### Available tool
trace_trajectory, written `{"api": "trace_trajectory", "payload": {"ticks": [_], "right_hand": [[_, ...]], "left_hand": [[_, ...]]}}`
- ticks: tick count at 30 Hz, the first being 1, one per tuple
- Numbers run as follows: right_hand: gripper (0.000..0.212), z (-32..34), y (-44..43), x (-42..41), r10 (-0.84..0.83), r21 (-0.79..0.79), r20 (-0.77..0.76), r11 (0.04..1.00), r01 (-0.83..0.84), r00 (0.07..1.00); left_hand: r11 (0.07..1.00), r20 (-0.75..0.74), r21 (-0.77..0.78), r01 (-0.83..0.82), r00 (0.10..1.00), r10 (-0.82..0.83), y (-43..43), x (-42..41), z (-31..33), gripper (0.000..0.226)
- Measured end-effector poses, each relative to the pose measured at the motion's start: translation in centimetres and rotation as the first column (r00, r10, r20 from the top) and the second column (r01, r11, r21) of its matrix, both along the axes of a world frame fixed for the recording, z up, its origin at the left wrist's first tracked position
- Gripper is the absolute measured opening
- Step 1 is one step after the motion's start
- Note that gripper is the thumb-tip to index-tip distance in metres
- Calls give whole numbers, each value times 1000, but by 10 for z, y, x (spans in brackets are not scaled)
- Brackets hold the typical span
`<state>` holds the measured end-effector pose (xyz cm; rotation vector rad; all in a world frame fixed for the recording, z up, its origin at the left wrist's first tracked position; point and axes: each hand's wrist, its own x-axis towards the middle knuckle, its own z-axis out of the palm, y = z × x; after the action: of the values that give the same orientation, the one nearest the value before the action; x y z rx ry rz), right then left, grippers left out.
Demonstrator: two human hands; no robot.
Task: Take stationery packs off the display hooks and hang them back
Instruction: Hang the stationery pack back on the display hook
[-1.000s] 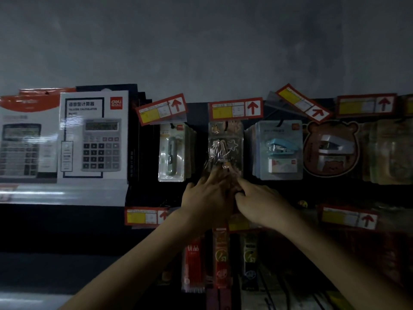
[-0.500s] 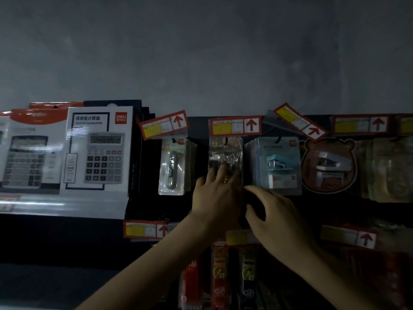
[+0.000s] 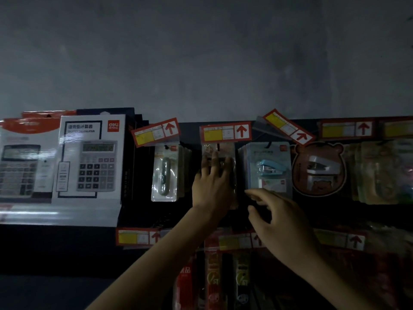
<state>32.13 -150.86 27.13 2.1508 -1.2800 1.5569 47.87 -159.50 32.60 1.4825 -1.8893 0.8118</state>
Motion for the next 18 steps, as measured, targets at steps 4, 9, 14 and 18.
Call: {"api": "trace_trajectory", "payload": {"ticks": [4, 9, 14, 18], "right_hand": [[38, -1, 2, -3, -6, 12, -1, 1000, 6, 1000], [38, -6, 4, -5, -2, 12, -13, 1000, 2, 1000], [39, -9, 6, -5, 14, 22, -4, 1000, -14, 1000], [38, -14, 10, -5, 50, 15, 15, 999, -51, 999]], "left_hand": [[1000, 21, -3, -25, 999, 25, 1, 2, -2, 96], [996, 41, -67, -55, 997, 58, 7, 0, -7, 90], [994, 44, -111, -12, 999, 16, 25, 0, -12, 66], [989, -28, -138, 52, 998, -56, 48, 7, -28, 58]]}}
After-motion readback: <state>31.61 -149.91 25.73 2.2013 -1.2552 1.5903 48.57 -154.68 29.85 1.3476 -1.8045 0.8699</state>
